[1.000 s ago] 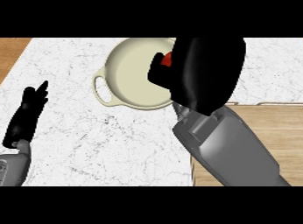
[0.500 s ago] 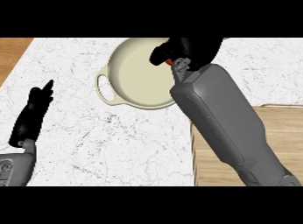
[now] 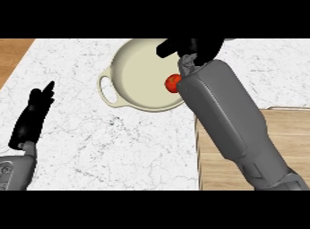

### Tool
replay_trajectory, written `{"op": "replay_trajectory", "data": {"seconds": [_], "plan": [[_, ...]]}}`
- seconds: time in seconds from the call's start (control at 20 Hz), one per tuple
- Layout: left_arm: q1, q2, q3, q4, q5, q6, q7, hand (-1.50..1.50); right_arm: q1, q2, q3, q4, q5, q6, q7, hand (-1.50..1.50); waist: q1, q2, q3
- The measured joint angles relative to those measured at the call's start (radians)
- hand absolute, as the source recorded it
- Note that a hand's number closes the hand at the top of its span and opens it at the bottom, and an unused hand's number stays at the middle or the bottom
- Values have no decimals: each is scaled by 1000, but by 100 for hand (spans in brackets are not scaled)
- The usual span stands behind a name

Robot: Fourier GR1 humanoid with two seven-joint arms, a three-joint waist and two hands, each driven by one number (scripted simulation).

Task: Pick the tomato from the tray and place it in the pot

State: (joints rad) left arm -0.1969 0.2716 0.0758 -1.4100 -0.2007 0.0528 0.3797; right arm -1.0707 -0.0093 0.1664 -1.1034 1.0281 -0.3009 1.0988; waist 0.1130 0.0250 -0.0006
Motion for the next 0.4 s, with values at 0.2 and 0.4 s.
{"op": "replay_trajectory", "data": {"seconds": [0.2,0.4], "plan": [[2,6,14,14,2,3,-2,0,-1,1,-29,7,41,-189,-28,-150,-20,-5,0],[18,23,34,10,15,-8,0,0,28,2,-27,1,104,-337,-24,-150,-42,-17,0]]}}
